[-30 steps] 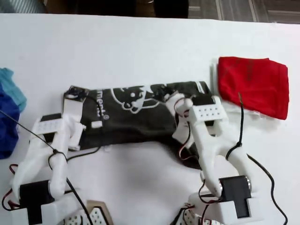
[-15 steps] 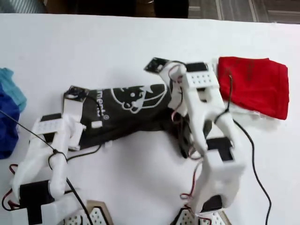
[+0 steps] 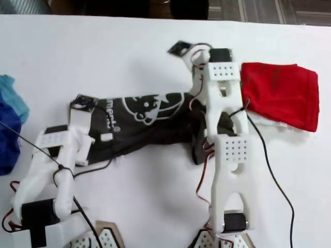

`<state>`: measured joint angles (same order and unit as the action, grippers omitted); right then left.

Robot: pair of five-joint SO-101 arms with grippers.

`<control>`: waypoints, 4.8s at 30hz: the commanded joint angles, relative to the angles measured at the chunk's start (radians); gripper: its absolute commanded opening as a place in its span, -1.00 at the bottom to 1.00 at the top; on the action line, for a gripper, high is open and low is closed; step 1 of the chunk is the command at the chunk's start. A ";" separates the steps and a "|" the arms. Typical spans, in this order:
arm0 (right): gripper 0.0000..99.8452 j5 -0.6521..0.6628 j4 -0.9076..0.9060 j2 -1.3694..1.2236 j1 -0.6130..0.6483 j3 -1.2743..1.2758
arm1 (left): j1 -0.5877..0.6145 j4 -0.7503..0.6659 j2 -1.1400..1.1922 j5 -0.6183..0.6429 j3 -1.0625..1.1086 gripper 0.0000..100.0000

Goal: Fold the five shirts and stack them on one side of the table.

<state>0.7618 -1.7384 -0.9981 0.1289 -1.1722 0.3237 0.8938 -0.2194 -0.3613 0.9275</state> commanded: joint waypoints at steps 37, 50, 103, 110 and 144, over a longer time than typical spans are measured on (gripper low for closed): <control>-0.96 -0.203 0.407 0.334 0.202 0.684 | 0.003 -0.026 -0.006 -0.008 -0.001 -0.95; -0.96 -0.209 0.030 0.288 0.119 0.265 | 0.003 -0.026 -0.006 -0.008 0.001 -0.95; -0.96 -0.077 0.038 0.840 -0.038 0.830 | 0.003 -0.028 -0.006 -0.008 -0.001 -0.95; -0.96 -0.107 0.283 1.142 0.093 1.402 | 0.003 -0.028 -0.006 -0.008 -0.001 -0.95; -0.69 -0.155 0.619 1.302 0.199 1.990 | 0.003 -0.028 -0.006 -0.008 -0.001 -0.95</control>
<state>0.6053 -1.1508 0.2708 0.3468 0.8147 0.3237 0.8938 -0.2194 -0.3613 0.9275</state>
